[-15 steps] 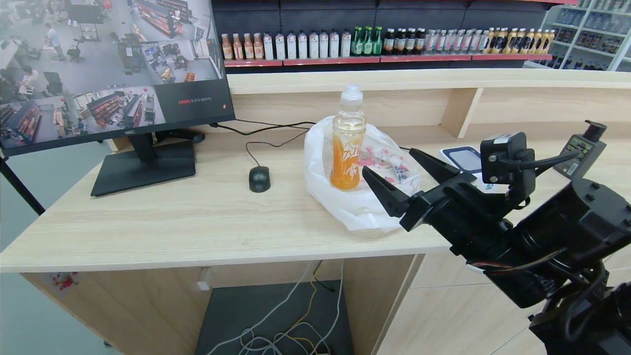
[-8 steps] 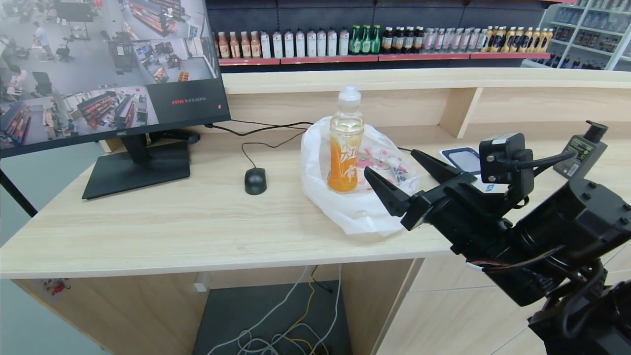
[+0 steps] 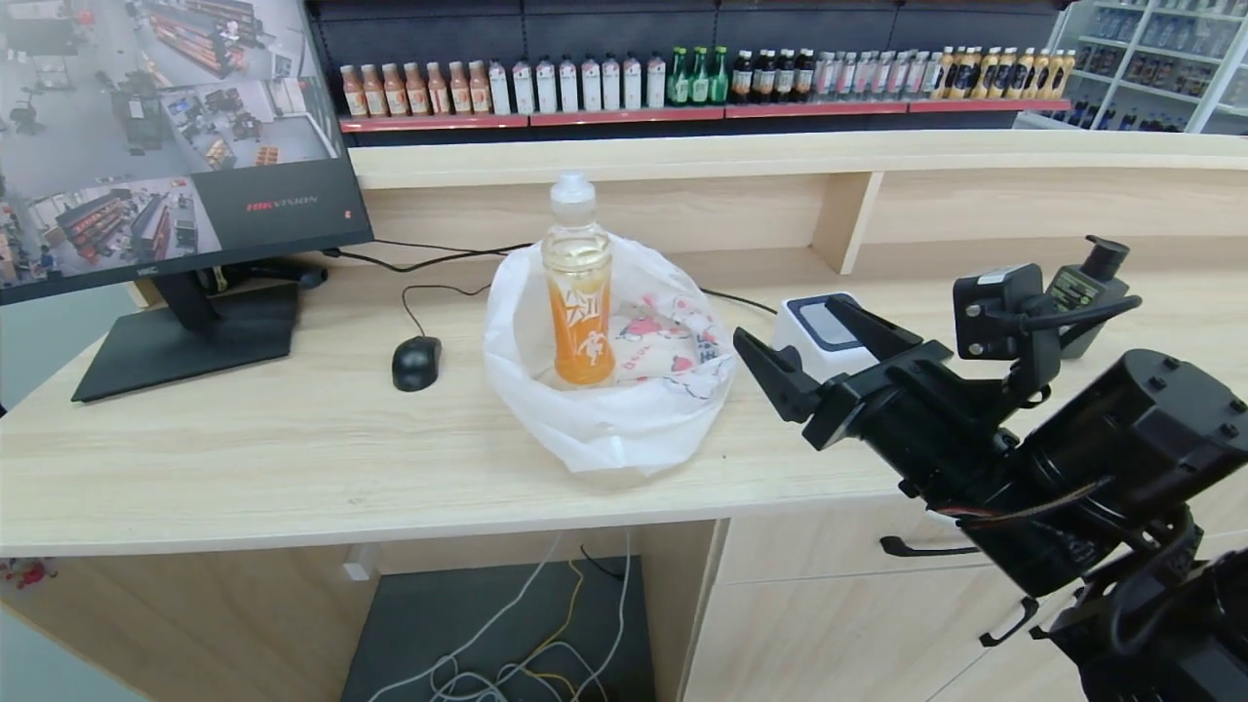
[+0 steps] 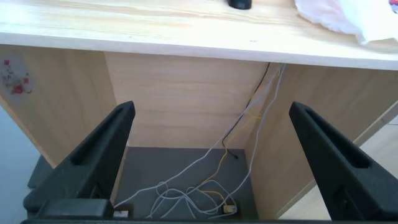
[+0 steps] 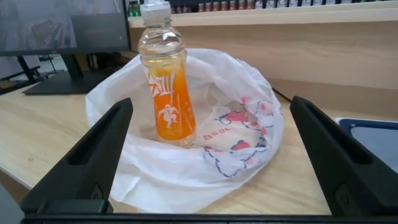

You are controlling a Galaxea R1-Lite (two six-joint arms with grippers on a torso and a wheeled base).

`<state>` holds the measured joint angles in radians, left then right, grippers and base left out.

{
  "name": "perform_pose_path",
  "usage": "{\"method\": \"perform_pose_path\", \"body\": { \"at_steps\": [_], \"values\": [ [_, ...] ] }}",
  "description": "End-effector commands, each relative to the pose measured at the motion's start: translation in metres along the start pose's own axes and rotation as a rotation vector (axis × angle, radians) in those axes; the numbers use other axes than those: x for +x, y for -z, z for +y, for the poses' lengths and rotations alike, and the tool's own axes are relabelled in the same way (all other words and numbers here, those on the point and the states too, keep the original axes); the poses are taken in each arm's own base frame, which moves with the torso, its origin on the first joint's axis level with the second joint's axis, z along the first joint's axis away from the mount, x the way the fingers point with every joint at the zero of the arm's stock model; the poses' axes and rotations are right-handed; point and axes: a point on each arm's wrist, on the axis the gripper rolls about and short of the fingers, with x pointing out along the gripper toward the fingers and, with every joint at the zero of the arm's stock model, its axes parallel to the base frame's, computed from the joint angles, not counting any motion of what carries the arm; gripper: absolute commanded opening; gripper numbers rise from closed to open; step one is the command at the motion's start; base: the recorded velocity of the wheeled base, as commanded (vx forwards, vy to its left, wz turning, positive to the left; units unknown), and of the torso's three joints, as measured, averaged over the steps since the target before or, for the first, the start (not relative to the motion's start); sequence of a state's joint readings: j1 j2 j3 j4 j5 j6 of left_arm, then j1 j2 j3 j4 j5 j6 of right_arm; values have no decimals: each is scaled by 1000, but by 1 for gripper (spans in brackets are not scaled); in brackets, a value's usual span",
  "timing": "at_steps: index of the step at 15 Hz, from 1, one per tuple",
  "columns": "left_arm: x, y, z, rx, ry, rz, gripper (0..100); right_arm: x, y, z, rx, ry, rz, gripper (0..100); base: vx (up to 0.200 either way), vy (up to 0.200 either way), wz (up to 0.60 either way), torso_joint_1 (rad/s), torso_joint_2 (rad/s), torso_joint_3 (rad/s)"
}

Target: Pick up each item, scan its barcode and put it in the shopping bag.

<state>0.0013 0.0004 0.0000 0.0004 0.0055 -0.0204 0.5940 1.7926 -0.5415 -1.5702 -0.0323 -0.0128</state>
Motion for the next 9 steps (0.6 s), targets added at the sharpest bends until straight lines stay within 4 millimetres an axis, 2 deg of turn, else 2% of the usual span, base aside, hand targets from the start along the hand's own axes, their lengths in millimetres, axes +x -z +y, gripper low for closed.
{"method": "perform_pose_path", "body": {
  "at_steps": [1, 9],
  "values": [
    [0, 0, 0, -1, -1, -1, 100, 0, 1, -1, -1, 3, 5, 100, 0, -200, 0, 2, 2, 2],
    [0, 0, 0, -1, -1, -1, 100, -3, 4, 0, 0, 0, 20, 100, 0, -200, 0, 2, 4, 1]
  ]
}}
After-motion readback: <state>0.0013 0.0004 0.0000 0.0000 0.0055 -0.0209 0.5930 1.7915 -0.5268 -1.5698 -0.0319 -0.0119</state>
